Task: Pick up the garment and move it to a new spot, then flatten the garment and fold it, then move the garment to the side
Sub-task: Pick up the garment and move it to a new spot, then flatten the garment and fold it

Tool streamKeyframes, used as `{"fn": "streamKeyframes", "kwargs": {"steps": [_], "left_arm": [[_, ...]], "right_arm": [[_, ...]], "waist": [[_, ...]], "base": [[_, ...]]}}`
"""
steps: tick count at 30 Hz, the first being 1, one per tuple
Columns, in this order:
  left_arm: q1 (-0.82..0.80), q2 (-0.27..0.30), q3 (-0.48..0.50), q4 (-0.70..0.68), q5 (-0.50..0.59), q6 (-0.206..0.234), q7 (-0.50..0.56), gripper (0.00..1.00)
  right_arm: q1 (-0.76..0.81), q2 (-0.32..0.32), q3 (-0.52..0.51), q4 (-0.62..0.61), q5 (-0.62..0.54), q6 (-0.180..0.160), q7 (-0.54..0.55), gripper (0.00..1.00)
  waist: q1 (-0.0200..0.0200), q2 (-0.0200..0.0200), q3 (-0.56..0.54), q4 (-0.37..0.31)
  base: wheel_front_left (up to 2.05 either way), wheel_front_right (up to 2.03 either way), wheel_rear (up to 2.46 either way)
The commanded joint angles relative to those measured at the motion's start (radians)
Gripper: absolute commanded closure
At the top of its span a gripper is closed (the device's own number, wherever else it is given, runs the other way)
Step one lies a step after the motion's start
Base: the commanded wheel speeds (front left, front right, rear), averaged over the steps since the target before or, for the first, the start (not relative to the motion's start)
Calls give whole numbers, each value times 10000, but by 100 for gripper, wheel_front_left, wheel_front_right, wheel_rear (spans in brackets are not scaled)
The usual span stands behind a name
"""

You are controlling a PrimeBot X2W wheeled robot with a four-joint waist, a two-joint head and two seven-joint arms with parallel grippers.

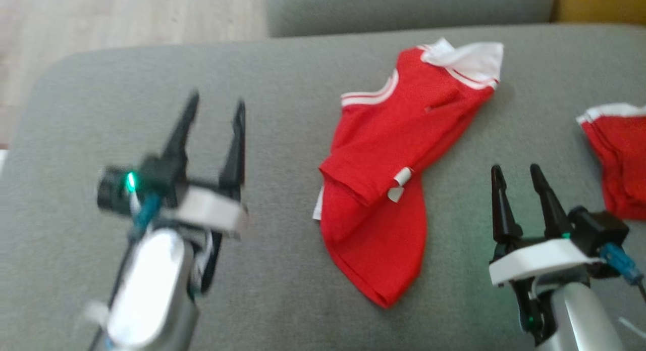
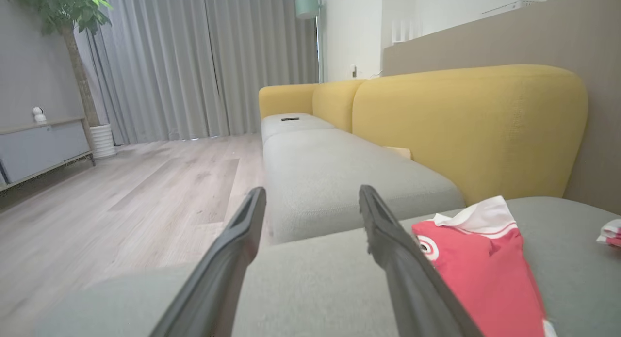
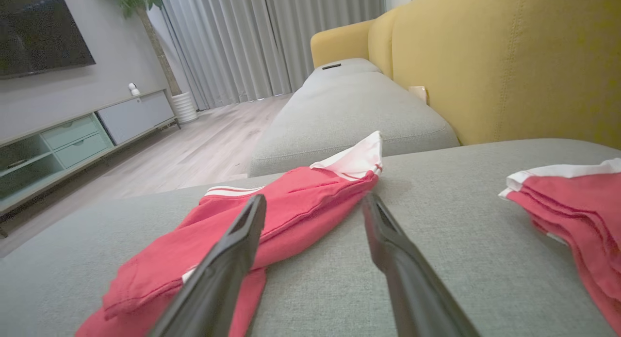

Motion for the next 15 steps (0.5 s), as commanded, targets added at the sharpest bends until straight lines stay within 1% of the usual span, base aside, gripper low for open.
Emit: {"fn": "streamKeyframes", "kwargs": {"steps": [1, 4, 8, 13, 15], "left_arm": [[-93, 69, 342, -499, -88, 53, -50, 0], [846, -130, 349, -740, -182, 142, -50, 0], [1644, -350, 387, -1017, -250, 243, -50, 0], [1898, -522, 416, -1177, -319, 270, -51, 0], [1845, -554, 361, -1188, -266, 232, -51, 0]], "right_arm": [[-60, -31, 237, -384, 39, 67, 46, 0], [185, -31, 291, -448, 113, 67, 106, 0], [372, -31, 297, -549, 170, 67, 187, 0], [447, -31, 441, -654, 138, 67, 335, 0], [370, -31, 687, -661, 182, 67, 427, 0]], "waist": [[0, 0, -344, 308], [0, 0, -513, 370], [0, 0, -586, 434], [0, 0, -540, 607], [0, 0, -452, 695]], "base": [[0, 0, 0], [0, 0, 0], [0, 0, 0], [0, 0, 0], [0, 0, 0]]}}
